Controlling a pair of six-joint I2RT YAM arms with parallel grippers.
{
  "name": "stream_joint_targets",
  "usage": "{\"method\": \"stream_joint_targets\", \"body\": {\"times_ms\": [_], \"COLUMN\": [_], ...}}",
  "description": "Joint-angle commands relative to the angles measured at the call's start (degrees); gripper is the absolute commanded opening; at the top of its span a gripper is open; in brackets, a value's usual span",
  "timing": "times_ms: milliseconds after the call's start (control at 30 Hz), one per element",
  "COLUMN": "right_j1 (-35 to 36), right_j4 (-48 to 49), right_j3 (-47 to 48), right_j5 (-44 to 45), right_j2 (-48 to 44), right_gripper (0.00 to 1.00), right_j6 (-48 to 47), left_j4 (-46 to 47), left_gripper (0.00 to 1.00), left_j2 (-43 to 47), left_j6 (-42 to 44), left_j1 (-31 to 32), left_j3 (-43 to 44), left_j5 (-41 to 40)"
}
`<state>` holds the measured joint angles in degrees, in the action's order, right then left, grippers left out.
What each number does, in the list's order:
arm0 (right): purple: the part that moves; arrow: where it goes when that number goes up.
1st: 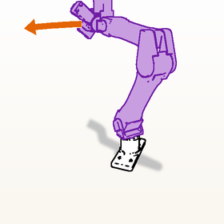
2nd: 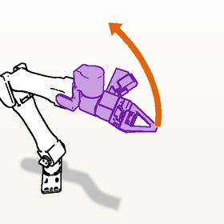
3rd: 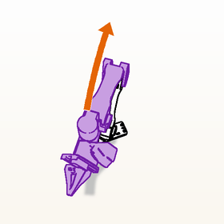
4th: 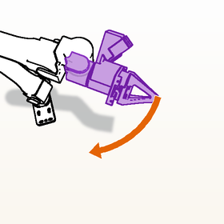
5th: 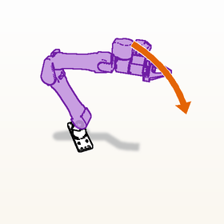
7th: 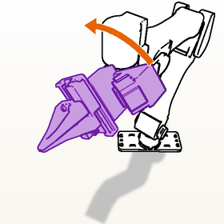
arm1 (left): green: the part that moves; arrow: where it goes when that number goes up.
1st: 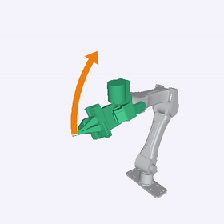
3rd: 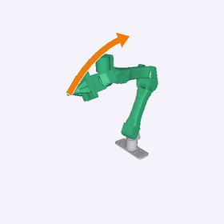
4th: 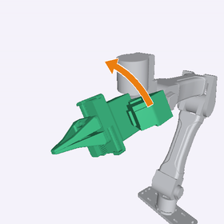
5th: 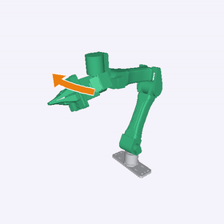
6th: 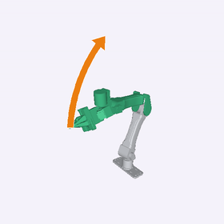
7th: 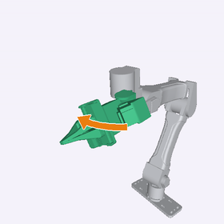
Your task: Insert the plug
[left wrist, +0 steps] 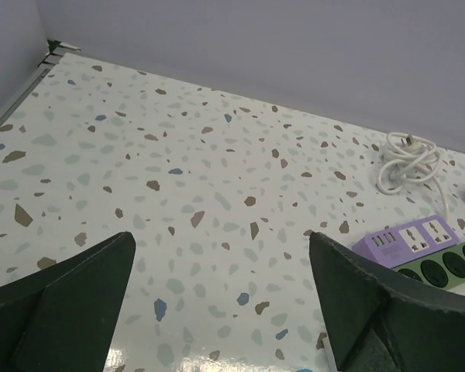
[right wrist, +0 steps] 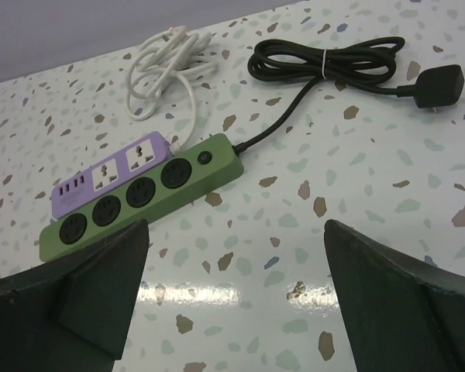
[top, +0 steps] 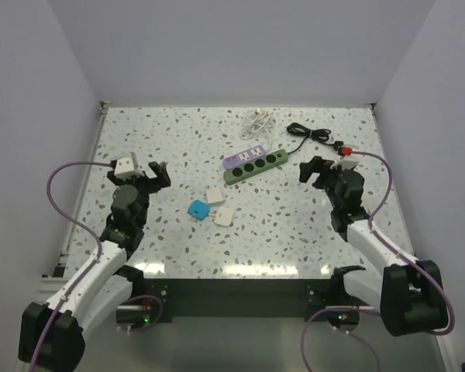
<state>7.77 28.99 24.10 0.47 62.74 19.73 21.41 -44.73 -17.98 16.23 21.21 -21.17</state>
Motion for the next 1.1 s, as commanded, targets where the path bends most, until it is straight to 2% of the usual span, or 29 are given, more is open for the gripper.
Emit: {"method": "stream_joint_targets", "body": {"times_ms": [0, 133, 333, 500, 700, 1067], "right_j1": [1.54, 5.23, 8.22, 8.67, 8.67, 8.67], "right_j4": [-0.78, -2.80, -6.31, -6.84, -7.55, -5.97], "right_j3": [3.93, 6.49, 7.72, 6.32, 5.26, 3.42], "right_j5": [0.75, 3.57, 6.91, 7.00, 7.09, 3.84], "right_j2": [0.80, 3.61, 3.97, 3.09, 1.69, -0.16], "right_gripper": [0.98, 0.98, 0.98, 0.98, 0.98, 0.98], "right_j6": [-2.05, -3.99, -4.26, -3.38, -3.55, -3.38], "left_j4": [2.06, 3.81, -1.27, -6.72, -8.05, -13.32], "left_gripper": [1.00, 1.00, 1.00, 1.00, 1.00, 1.00], "left_j2": [-2.19, -8.16, -23.10, -35.40, -40.16, -47.63], "left_j6": [0.22, 2.33, 1.37, -0.21, -4.25, -7.86], "left_j1": [0.99, 8.44, 14.69, 18.84, 21.56, 24.38], "left_j3": [1.46, 3.22, 11.21, 17.45, 18.86, 23.96], "left_j5": [0.61, -3.26, 3.14, 2.88, 5.79, 1.66]}}
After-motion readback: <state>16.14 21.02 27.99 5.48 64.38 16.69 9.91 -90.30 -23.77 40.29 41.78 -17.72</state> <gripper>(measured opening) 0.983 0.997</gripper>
